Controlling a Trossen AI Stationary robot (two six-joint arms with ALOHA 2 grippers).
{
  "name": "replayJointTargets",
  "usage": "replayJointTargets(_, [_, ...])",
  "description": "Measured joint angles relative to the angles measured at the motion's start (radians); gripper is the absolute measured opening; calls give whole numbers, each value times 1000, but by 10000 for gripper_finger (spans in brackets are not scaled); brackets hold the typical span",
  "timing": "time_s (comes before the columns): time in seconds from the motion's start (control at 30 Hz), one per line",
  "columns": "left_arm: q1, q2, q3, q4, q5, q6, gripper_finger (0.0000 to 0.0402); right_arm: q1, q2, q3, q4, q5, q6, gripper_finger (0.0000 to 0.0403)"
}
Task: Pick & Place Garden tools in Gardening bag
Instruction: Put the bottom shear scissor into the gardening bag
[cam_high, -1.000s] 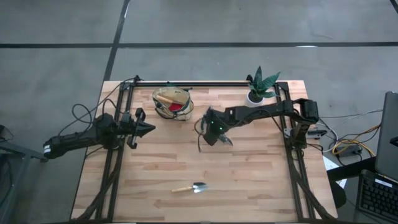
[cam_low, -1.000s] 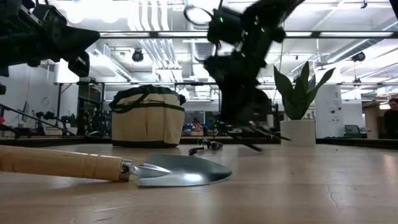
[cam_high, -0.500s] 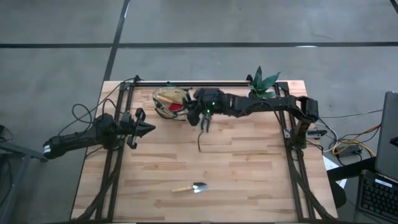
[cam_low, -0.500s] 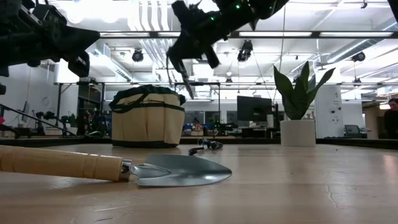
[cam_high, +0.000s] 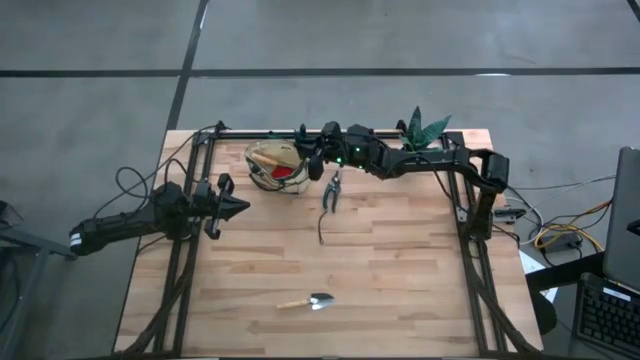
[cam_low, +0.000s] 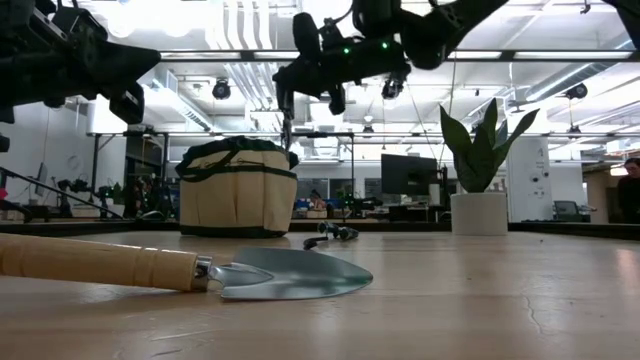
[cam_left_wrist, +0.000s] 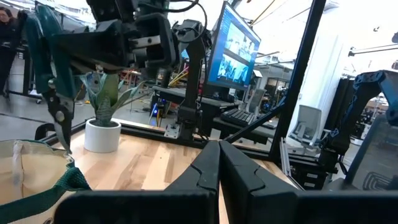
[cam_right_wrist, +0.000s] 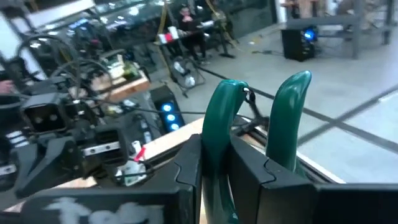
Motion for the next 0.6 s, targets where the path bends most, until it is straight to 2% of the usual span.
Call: replayJointTargets(0.6, [0, 0, 0, 0, 0, 0, 10, -4, -1, -202, 288, 57, 46, 48])
